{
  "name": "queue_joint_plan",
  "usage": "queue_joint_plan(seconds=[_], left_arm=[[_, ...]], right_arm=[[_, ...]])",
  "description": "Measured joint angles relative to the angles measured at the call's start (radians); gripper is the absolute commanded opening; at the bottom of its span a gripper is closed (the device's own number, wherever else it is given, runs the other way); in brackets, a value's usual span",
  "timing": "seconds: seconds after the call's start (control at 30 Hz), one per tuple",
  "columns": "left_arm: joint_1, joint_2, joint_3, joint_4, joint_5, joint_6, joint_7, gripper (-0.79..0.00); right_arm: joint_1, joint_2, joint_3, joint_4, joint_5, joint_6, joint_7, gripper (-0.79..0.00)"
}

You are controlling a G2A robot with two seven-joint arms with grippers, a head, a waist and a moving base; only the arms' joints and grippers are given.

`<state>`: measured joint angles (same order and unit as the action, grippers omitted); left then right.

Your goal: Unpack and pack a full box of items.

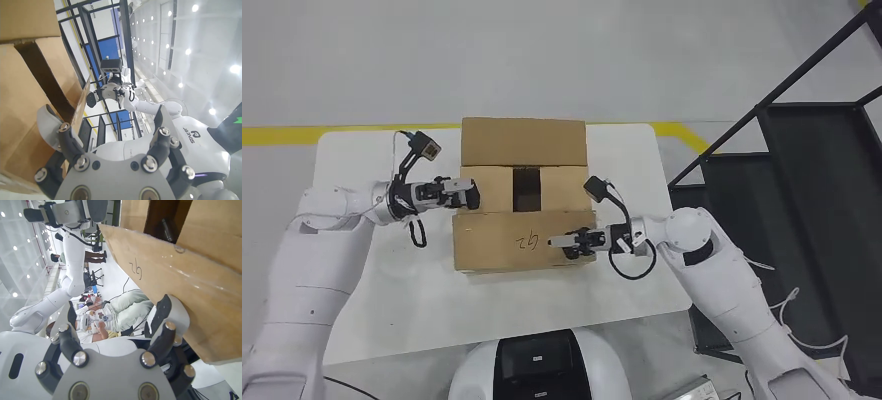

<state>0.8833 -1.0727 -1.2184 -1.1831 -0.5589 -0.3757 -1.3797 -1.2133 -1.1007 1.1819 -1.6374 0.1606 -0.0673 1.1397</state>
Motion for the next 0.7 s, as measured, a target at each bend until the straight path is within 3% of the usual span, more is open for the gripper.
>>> queue_joint_plan(seconds=[0.13,0.27,0.47,0.7], left_arm=[[0.030,0.012,-0.031,-0.049,-0.006,0.003,-0.032,0.000],[0.043,0.017,-0.014,-0.078,0.015,0.054,-0.094,0.000],[0.040,0.011,0.048,-0.039,0.070,0.103,-0.081,0.000],[0.029,0.004,0.085,-0.008,0.090,0.106,-0.053,0.000]], right_arm=[[0.007,0.001,-0.009,-0.002,-0.011,0.007,-0.014,0.000],[0.021,0.001,-0.015,0.008,-0.027,0.024,-0.044,0.000],[0.056,-0.002,-0.020,0.038,-0.061,0.059,-0.122,0.000],[0.108,0.001,0.045,0.089,-0.018,0.003,-0.185,0.000]])
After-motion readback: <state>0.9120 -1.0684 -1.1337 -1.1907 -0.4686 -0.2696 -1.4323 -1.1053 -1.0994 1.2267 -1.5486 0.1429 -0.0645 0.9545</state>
